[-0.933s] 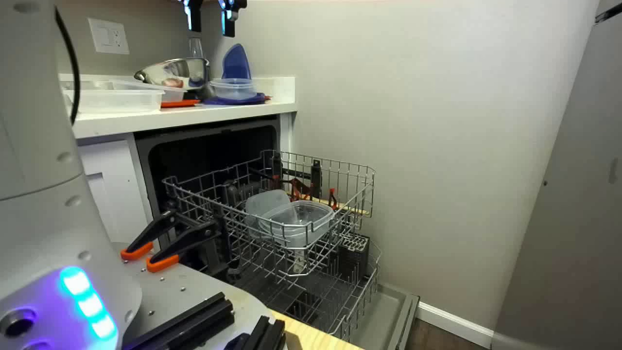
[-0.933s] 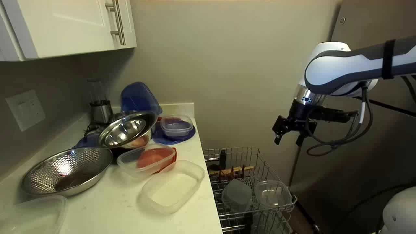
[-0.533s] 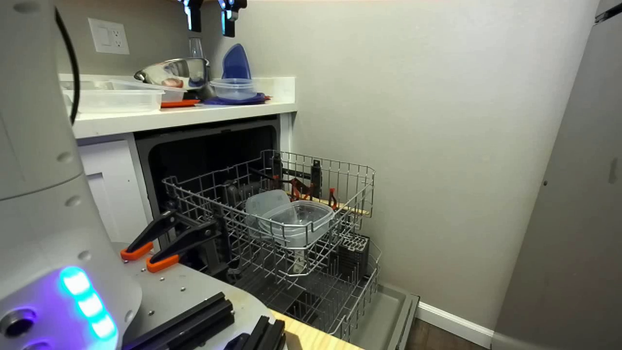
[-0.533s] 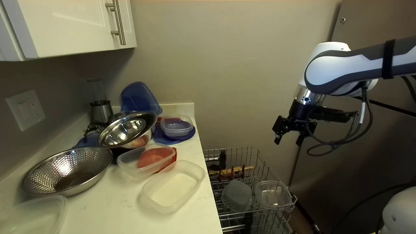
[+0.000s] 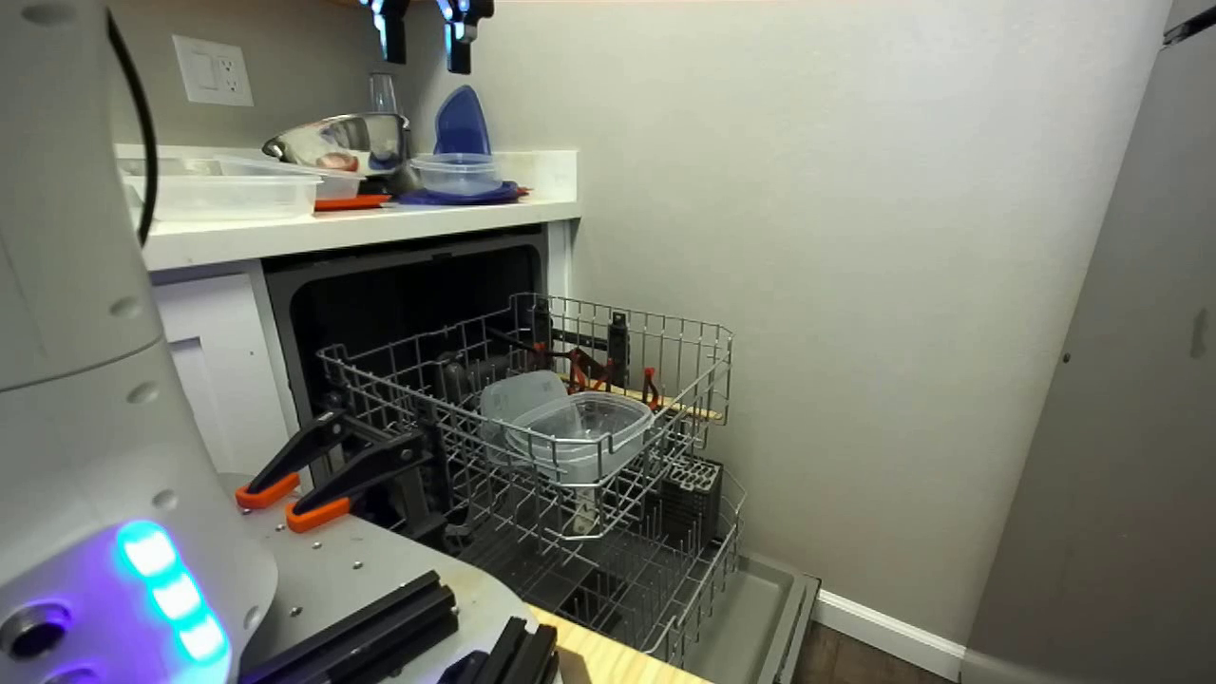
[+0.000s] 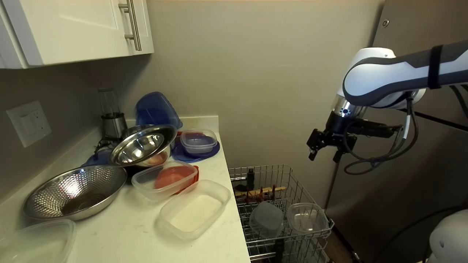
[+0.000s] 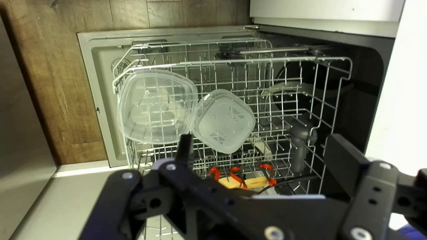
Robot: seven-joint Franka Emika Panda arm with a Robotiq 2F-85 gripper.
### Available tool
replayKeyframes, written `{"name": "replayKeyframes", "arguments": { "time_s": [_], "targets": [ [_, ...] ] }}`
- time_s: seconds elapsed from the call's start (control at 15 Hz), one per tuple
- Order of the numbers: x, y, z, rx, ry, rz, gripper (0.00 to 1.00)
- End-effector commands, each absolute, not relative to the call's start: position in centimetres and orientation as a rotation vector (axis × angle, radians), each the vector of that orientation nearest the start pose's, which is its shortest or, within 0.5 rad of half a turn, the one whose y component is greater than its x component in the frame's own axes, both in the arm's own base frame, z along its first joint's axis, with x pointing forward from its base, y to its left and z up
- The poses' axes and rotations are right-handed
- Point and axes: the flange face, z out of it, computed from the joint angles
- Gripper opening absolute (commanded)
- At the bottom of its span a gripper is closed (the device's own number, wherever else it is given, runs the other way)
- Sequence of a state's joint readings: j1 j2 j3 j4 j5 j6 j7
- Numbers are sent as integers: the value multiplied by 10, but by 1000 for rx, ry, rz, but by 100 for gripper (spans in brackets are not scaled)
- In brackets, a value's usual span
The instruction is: Remove the container from the dishwasher
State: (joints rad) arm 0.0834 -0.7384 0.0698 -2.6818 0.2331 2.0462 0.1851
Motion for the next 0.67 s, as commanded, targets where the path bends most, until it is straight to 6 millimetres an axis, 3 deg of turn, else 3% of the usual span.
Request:
{"name": "replayKeyframes", "arguments": {
  "time_s": [0.0,0.33,0.6],
  "targets": [
    [353,24,439,-2894,329,-223,100],
    [390,-28,388,-2814,591,-321,100],
    [419,-31,348,-2728,812,-374,100]
  ]
}}
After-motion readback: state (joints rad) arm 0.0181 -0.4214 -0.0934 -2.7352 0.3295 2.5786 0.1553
